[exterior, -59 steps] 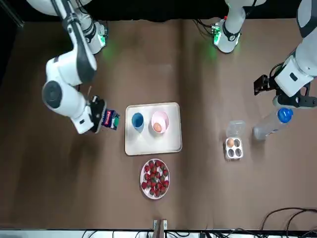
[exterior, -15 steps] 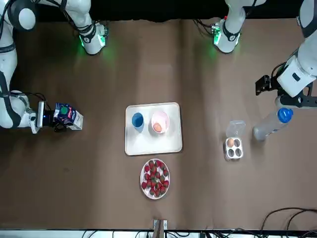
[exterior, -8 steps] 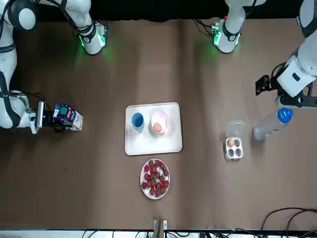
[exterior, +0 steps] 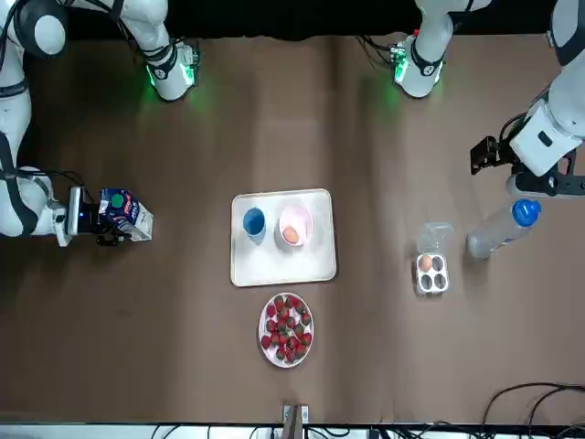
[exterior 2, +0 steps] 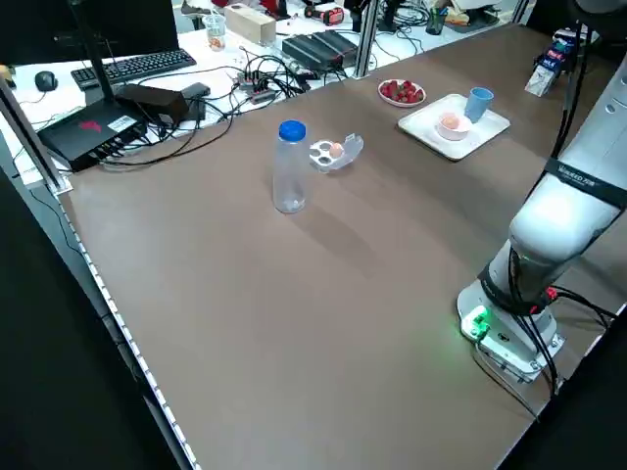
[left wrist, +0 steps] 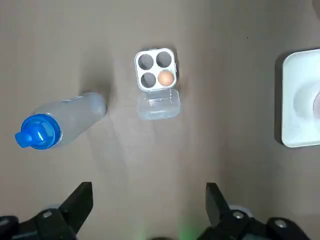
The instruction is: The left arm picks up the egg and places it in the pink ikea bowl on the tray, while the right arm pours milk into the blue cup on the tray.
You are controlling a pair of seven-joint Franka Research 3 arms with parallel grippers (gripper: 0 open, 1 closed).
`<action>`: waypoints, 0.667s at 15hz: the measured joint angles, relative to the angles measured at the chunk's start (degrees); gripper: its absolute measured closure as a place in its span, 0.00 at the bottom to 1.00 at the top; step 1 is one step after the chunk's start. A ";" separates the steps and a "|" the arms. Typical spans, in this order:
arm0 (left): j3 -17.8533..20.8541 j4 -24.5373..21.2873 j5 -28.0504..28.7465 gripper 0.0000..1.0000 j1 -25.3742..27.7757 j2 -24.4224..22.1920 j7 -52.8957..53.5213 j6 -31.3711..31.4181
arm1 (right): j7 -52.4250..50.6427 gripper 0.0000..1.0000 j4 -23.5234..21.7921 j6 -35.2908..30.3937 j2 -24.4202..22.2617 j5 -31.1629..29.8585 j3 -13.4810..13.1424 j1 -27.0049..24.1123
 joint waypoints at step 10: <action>0.00 0.00 0.00 0.00 0.00 -0.02 0.00 -0.01 | 0.00 0.00 0.56 0.01 0.00 0.00 -0.02 -1.37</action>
